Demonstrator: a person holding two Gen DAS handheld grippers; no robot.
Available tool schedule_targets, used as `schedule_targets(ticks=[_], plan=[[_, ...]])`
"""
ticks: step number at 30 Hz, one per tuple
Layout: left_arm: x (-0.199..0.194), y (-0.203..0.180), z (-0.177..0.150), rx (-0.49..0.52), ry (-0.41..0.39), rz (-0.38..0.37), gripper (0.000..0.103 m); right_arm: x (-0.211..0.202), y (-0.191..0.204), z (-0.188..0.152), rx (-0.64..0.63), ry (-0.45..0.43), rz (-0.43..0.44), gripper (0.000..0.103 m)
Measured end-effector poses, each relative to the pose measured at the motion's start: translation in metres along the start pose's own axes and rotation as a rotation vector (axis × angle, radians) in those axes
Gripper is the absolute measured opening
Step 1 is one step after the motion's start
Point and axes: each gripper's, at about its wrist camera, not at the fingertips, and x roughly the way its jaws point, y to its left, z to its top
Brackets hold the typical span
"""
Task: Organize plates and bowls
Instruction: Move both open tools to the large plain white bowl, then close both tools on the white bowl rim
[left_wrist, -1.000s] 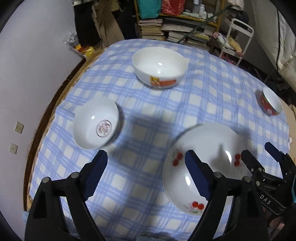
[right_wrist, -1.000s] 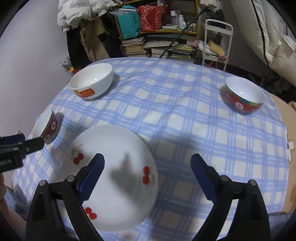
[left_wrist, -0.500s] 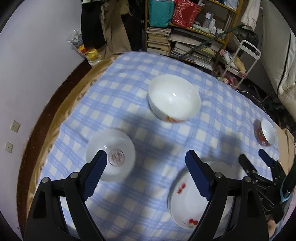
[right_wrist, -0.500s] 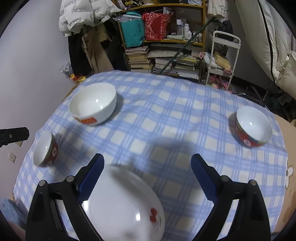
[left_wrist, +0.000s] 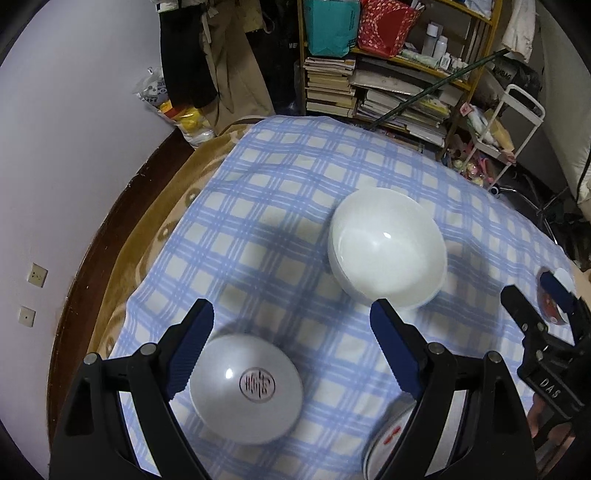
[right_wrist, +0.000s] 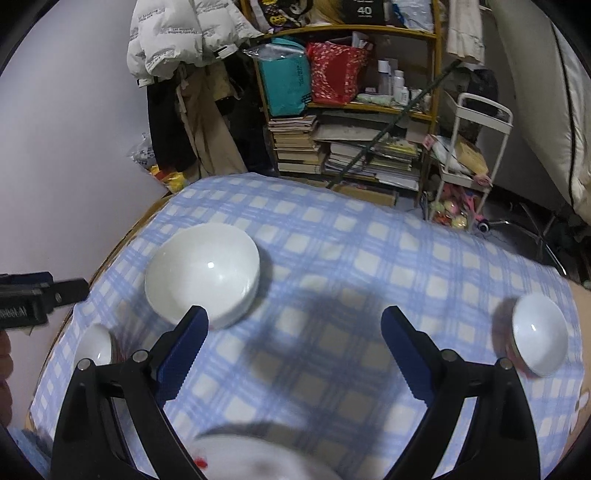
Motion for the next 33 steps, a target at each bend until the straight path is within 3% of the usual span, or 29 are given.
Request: schedule_targets(ticks=[14,16,17,20,22,24,25,27,33], plan=[[0.071,-0.004,0.032,-0.051,0.077,-0.081,0.085,0.075,-0.007,0.030,0.089,0.154,0.063,0.099],[0.076,-0.006,0.032,-0.054,0.080,-0.081,0.076,0.083,-0.007,0.029,0.100,0.173,0.084,0.099],[0.080,-0.007,0.032,-0.055,0.091,-0.085,0.066,0.086,-0.006,0.029,0.105,0.181,0.099,0.098],[0.092,-0.007,0.031,-0.083,0.138,-0.127,0.039,0.098,0.001,0.027,0.089,0.220,0.114,0.083],[0.096,-0.006,0.029,-0.097,0.140,-0.150,0.031,0.106,0.003,0.026,0.099,0.257,0.128,0.070],[0.094,-0.006,0.028,-0.098,0.128,-0.171,0.022,0.114,0.004,0.022,0.110,0.301,0.139,0.041],[0.094,-0.007,0.028,-0.103,0.124,-0.181,0.022,0.118,0.006,0.021,0.105,0.319,0.147,0.036],[0.093,-0.009,0.026,-0.110,0.128,-0.177,0.020,0.122,0.011,0.017,0.096,0.352,0.190,0.013],[0.087,-0.024,0.019,-0.059,0.139,-0.123,0.015,0.107,0.025,0.014,0.042,0.339,0.174,0.014]])
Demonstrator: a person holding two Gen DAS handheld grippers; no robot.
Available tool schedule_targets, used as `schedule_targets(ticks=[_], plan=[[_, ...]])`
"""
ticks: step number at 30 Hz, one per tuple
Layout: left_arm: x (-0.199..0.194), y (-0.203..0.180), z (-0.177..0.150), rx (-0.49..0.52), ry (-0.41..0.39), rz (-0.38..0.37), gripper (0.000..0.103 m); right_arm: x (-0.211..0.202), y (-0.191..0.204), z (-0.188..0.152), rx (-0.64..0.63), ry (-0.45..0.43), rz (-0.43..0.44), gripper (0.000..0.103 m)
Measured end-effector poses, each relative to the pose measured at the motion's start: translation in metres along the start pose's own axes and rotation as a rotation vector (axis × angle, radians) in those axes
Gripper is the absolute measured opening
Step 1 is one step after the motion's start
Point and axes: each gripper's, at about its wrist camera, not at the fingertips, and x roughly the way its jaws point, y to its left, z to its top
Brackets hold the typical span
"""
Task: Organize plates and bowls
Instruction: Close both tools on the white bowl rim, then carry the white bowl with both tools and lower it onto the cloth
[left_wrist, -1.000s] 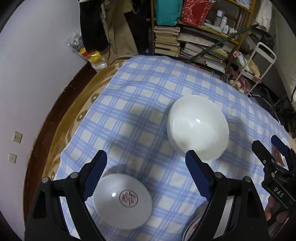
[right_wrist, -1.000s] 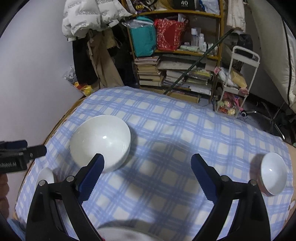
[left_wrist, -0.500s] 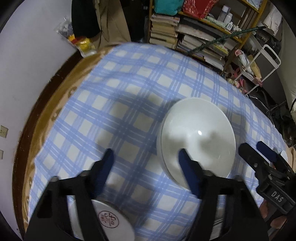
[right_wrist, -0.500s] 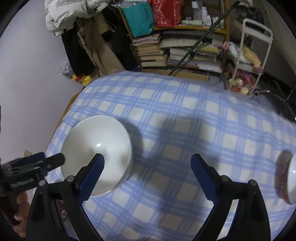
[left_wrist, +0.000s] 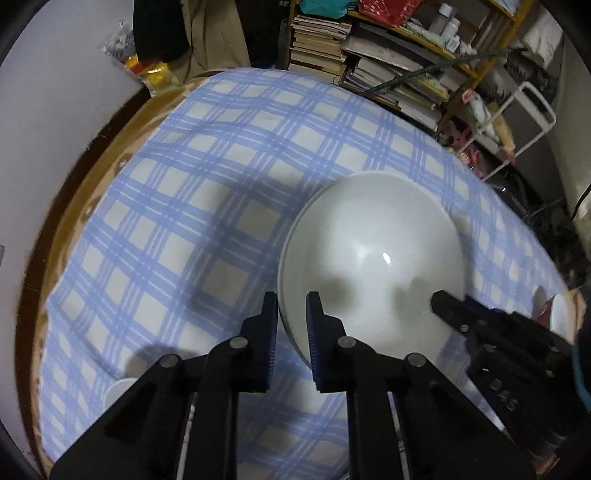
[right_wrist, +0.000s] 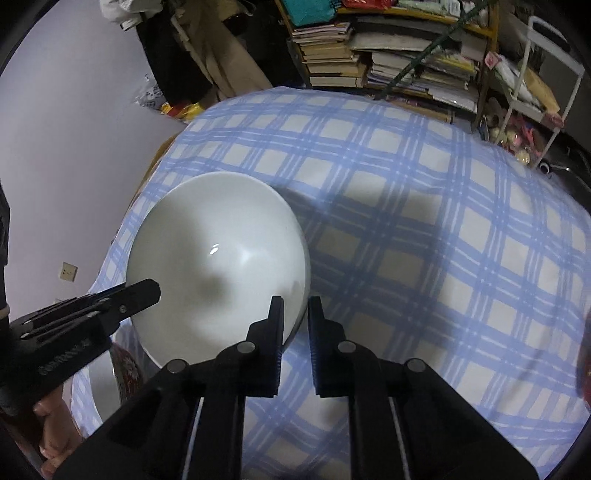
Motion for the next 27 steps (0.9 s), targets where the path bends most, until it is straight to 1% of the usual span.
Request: schedule_targets(ticks=[4,6,12,15,19,24,27], plan=[[-0.008,0.000,-0.010,-0.020,0.020,-0.042,0.015,-0.018,0.002,-0.006,-0.011,-0.023,-0.022,0.014],[-0.014,-0.001,-0.017,-0.014,0.013,-0.037,0.015,-0.024,0.002,-0.008,-0.012,-0.022,-0.015,0.014],[-0.032,-0.009,-0.035,0.004,-0.016,-0.020,0.015,-0.039,0.005,-0.025,-0.046,-0.028,-0.030,0.014],[-0.033,-0.011,-0.044,0.013,-0.006,-0.024,0.015,-0.041,0.001,-0.035,-0.033,-0.021,-0.023,0.014],[-0.030,-0.013,-0.056,0.018,0.005,-0.007,0.015,-0.040,-0.001,-0.049,-0.023,-0.004,-0.016,0.014],[-0.025,-0.011,-0.074,0.019,0.003,0.006,0.015,-0.035,0.002,-0.063,-0.044,0.015,-0.020,0.015],[-0.020,-0.008,-0.082,0.018,0.018,0.014,0.015,-0.029,0.005,-0.071,-0.060,0.033,-0.028,0.015]])
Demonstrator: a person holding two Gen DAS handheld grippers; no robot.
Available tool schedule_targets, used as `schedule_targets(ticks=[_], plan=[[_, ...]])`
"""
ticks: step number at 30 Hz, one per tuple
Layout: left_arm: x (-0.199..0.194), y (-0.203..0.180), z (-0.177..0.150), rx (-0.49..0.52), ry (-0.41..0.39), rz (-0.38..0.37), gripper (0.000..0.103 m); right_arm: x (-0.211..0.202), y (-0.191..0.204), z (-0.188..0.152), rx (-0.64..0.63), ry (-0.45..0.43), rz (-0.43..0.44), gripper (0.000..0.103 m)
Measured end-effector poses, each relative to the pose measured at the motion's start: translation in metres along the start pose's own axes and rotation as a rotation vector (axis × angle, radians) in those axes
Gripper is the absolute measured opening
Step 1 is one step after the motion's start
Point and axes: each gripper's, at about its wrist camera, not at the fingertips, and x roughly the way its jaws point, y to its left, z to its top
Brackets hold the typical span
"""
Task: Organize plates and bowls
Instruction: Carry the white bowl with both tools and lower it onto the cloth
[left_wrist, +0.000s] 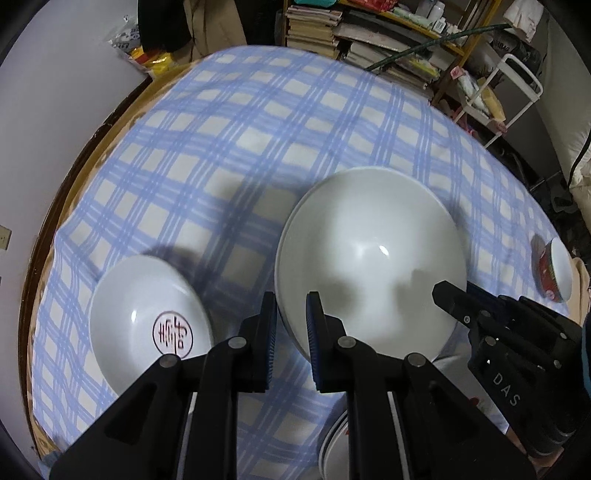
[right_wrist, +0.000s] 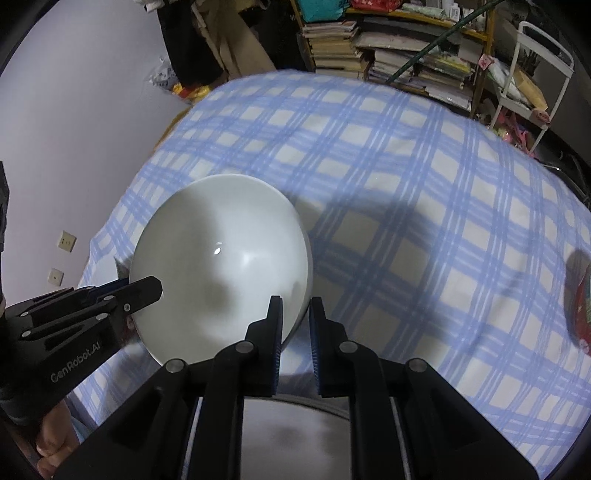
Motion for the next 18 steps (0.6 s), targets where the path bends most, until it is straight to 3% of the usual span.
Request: schedule_targets(ticks=[6,13,18], plan=[[0.002,0.006,0.000,-0.036,0.000,-0.018,0.015,0.000,0.005,-0.002,-0.020,-0.004,-0.021,0.015],[-0.013,0.003,-0.002,-0.012,-0.029,0.026,0.019,-0.016,0.006,-0.002,0.004,-0.050,-0.010,0.015],[-0.035,0.019,-0.001,-0.042,-0.048,0.018,0.024,-0.040,0.013,0.002,0.018,-0.102,-0.006,0.037]])
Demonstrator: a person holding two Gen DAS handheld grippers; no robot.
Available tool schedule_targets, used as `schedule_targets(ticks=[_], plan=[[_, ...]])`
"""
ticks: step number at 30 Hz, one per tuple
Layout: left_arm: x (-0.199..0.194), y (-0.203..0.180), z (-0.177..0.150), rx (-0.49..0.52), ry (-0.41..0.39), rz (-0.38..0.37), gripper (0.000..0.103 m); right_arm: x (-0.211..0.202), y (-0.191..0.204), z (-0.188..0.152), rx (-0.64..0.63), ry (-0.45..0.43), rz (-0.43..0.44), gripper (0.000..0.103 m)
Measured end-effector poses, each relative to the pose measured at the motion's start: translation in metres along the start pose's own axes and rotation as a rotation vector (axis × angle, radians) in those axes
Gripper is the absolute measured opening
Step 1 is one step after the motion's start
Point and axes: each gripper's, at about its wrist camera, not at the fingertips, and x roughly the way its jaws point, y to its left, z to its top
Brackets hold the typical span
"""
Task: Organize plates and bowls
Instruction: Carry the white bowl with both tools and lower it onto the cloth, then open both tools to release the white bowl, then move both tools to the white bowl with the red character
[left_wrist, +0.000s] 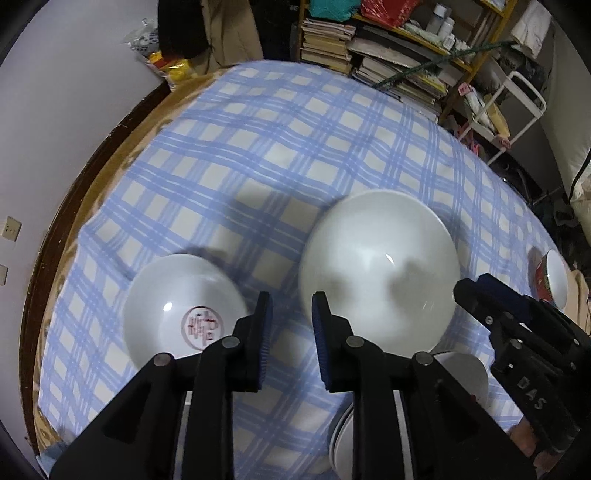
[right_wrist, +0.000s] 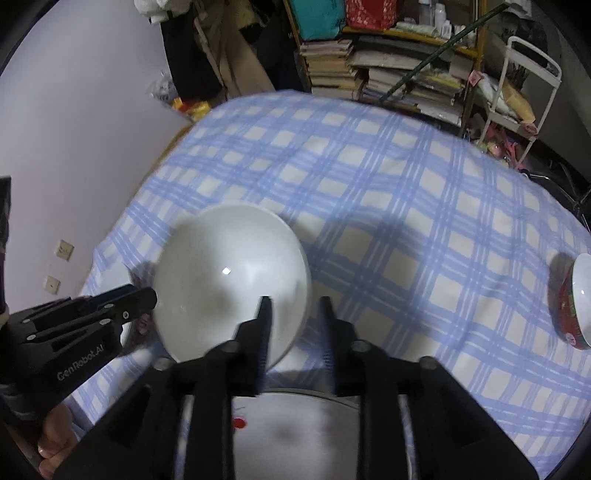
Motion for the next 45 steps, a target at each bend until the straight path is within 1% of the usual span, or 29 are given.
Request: schedule_targets(ticks=[1,2,3,4,5,6,7,8,9,10,11,12,15,19,22,24,28,33,37,38,41,43,45], plan=[[-0.003,0.003,0.000,-0.003,-0.004,0.000,0.025,-0.005,0.003,0.001,-0.003,-0.010,0.004,0.039],[-0.008,0.008,0.000,-0.003,-0.011,0.002,0.029,-0.010,0.006,0.001,-0.006,-0.021,0.006,0.044],[-0.013,0.013,0.000,-0.001,-0.018,0.006,0.034,-0.016,0.011,0.002,-0.012,-0.035,0.010,0.051],[-0.019,0.019,-0.001,-0.001,-0.030,0.012,0.037,-0.020,0.016,0.002,-0.019,-0.046,0.015,0.054],[-0.023,0.023,-0.002,0.000,-0.039,0.018,0.045,-0.024,0.021,0.002,-0.025,-0.055,0.022,0.058],[-0.028,0.028,-0.004,0.002,-0.052,0.027,0.051,-0.027,0.027,0.002,-0.031,-0.061,0.030,0.064],[-0.034,0.034,-0.006,0.002,-0.068,0.038,0.053,-0.031,0.033,0.002,-0.035,-0.066,0.040,0.067],[-0.039,0.040,-0.008,0.004,-0.078,0.050,0.057,-0.032,0.037,0.001,-0.036,-0.068,0.048,0.077],[-0.041,0.046,-0.009,0.004,-0.078,0.057,0.066,-0.034,0.043,0.000,-0.035,-0.073,0.062,0.084],[-0.044,0.052,-0.011,0.002,-0.073,0.066,0.071,-0.036,0.048,-0.001,-0.032,-0.078,0.074,0.087],[-0.045,0.059,-0.014,-0.004,-0.066,0.083,0.079,-0.037,0.053,-0.003,-0.030,-0.079,0.083,0.091],[-0.047,0.066,-0.015,-0.010,-0.064,0.096,0.081,-0.036,0.060,-0.004,-0.032,-0.076,0.087,0.093],[-0.051,0.089,-0.022,-0.035,-0.058,0.112,0.081,-0.032,0.078,-0.010,-0.047,-0.062,0.088,0.093],[-0.051,0.116,-0.030,-0.071,-0.051,0.110,0.081,-0.024,0.101,-0.018,-0.094,-0.044,0.092,0.093],[-0.048,0.131,-0.036,-0.083,-0.049,0.106,0.081,-0.018,0.112,-0.023,-0.099,-0.031,0.088,0.093],[-0.047,0.137,-0.040,-0.087,-0.051,0.111,0.081,-0.012,0.118,-0.024,-0.098,-0.022,0.087,0.093],[-0.041,0.149,-0.043,-0.102,-0.051,0.094,0.081,-0.004,0.130,-0.023,-0.109,-0.009,0.076,0.093],[-0.027,0.163,-0.045,-0.131,-0.029,0.074,0.081,0.011,0.143,-0.021,-0.121,0.026,0.075,0.093],[-0.019,0.168,-0.047,-0.151,-0.038,0.040,0.081,0.021,0.153,-0.020,-0.150,0.043,0.071,0.092],[-0.017,0.169,-0.047,-0.159,-0.041,0.027,0.081,0.023,0.156,-0.020,-0.157,0.047,0.069,0.090],[-0.013,0.172,-0.046,-0.181,-0.048,-0.009,0.081,0.031,0.160,-0.019,-0.174,0.070,0.055,0.076],[-0.010,0.172,-0.045,-0.181,-0.049,-0.016,0.081,0.037,0.161,-0.019,-0.181,0.083,0.042,0.071],[-0.006,0.170,-0.043,-0.173,-0.038,-0.018,0.070,0.041,0.161,-0.018,-0.187,0.088,0.032,0.062]])
